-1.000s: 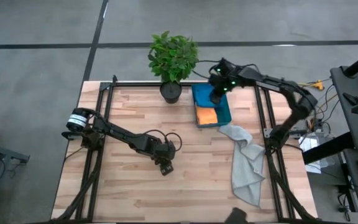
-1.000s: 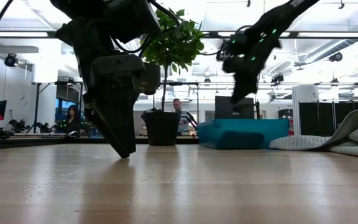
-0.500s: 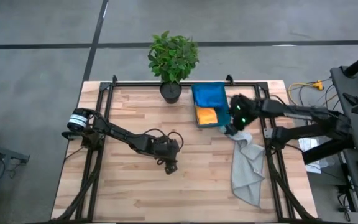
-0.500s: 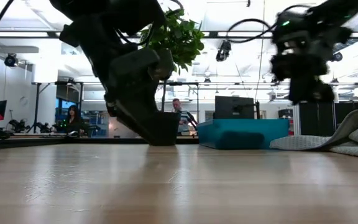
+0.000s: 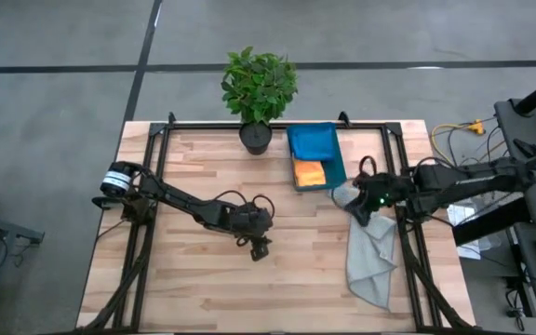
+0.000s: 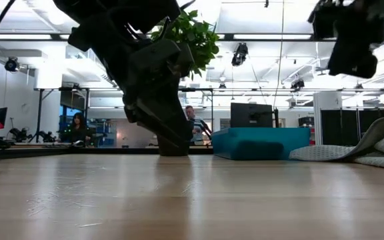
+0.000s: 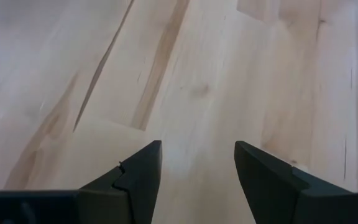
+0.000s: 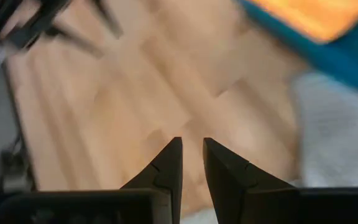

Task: Fold microfiber towels
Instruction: Fold the gray microfiber towel

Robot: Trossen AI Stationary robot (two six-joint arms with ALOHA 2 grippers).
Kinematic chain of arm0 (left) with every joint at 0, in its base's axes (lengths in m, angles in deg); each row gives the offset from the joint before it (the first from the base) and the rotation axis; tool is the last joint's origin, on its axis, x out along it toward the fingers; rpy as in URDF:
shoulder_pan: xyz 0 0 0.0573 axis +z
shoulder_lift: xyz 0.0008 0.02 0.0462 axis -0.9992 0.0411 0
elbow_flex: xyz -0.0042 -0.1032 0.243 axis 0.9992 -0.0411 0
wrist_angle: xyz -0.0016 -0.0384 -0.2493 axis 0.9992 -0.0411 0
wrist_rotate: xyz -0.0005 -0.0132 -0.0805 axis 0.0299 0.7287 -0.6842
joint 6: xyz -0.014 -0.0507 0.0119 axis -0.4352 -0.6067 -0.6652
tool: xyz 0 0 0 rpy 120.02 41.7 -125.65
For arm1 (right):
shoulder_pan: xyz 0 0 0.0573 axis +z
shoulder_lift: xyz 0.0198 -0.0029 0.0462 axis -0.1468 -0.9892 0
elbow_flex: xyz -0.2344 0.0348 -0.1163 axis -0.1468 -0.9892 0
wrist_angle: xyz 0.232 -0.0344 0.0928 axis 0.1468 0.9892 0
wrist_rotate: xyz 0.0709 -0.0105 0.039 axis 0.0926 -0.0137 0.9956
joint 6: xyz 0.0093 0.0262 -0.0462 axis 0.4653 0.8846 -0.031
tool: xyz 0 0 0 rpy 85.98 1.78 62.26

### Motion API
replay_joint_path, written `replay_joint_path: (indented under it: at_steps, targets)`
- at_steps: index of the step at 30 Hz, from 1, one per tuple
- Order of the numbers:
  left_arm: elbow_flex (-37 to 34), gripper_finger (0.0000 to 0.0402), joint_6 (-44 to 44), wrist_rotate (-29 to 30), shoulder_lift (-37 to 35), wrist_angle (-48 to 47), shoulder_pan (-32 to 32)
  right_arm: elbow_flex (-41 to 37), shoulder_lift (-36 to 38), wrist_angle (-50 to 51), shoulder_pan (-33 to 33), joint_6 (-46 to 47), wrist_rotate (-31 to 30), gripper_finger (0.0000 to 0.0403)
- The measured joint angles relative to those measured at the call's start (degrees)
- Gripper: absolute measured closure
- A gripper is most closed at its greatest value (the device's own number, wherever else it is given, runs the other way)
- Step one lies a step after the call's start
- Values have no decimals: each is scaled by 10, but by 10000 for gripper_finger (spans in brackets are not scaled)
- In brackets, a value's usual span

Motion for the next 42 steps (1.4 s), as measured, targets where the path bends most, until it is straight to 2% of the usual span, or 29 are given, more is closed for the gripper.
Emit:
replay_joint_path:
  at_steps: [3,6,9,12,15,20,23,30,34,38,40,42]
  targets:
    - [0,213,15,-6,0,2,0,17,-31,-6,61,55,44,344]
    - [0,213,15,-7,0,1,0,24,-67,-3,142,206,89,344]
    - [0,213,14,-7,0,2,0,35,-104,15,232,392,85,344]
    - [-1,213,13,-7,0,1,-1,53,-141,79,311,571,58,344]
    - [-1,213,13,-7,0,2,-2,65,-179,146,362,654,72,344]
    - [-2,213,14,-9,0,2,-3,62,-219,161,384,633,134,337]
    - [-2,213,14,-16,0,3,-3,54,-233,167,384,606,165,320]
    - [-3,213,14,-57,0,2,-3,16,-245,162,384,589,169,250]
    - [-4,213,14,-79,0,2,-3,-16,-249,120,384,568,174,226]
    - [-5,213,14,-88,0,1,-4,-47,-249,85,384,570,178,228]
    - [-7,213,14,-95,0,2,-3,-56,-249,82,384,572,199,246]
    - [-9,213,14,-98,0,1,-3,-65,-249,78,384,566,215,280]
